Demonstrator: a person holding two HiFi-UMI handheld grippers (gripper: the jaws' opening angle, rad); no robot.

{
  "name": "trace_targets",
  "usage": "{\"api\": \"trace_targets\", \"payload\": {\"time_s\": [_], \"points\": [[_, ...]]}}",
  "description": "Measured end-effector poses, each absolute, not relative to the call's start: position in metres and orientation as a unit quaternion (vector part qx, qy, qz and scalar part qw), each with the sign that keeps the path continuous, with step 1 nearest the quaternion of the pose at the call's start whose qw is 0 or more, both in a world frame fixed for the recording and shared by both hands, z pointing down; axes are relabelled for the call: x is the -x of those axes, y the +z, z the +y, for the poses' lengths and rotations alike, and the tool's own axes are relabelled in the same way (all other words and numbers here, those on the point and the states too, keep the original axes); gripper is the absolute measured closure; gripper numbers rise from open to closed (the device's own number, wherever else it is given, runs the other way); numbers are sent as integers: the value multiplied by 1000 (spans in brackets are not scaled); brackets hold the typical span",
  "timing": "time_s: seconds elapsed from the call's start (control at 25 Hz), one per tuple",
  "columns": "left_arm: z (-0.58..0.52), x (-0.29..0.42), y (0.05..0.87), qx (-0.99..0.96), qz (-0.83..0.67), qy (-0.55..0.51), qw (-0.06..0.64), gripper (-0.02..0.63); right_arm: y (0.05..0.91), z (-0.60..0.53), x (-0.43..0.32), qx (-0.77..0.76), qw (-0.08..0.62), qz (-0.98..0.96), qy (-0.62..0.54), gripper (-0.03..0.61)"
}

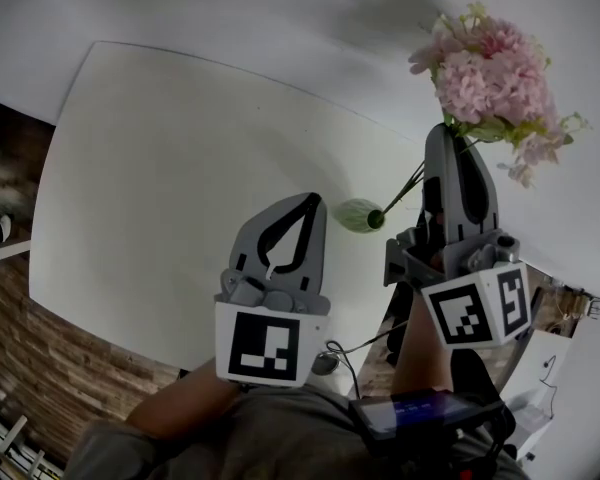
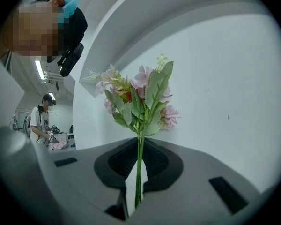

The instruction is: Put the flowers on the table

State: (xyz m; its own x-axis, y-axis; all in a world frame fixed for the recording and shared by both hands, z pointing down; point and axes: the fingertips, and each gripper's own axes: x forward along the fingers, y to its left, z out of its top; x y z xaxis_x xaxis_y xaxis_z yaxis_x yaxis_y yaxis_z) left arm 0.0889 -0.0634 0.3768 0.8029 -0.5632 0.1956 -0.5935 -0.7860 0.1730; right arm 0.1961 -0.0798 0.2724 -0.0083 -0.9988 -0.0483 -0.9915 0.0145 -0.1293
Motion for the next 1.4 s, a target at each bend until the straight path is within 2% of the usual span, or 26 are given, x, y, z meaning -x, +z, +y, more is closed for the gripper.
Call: {"api": "trace_targets", "payload": {"time_s": [0.88, 1.4], "points": [[-79, -82, 345, -941, -305, 95, 115, 606, 277, -79, -193, 702, 63, 708, -51, 549], [-55, -83, 394, -940, -297, 108, 127, 606, 345, -45, -171, 688, 21, 723, -51, 543]]}}
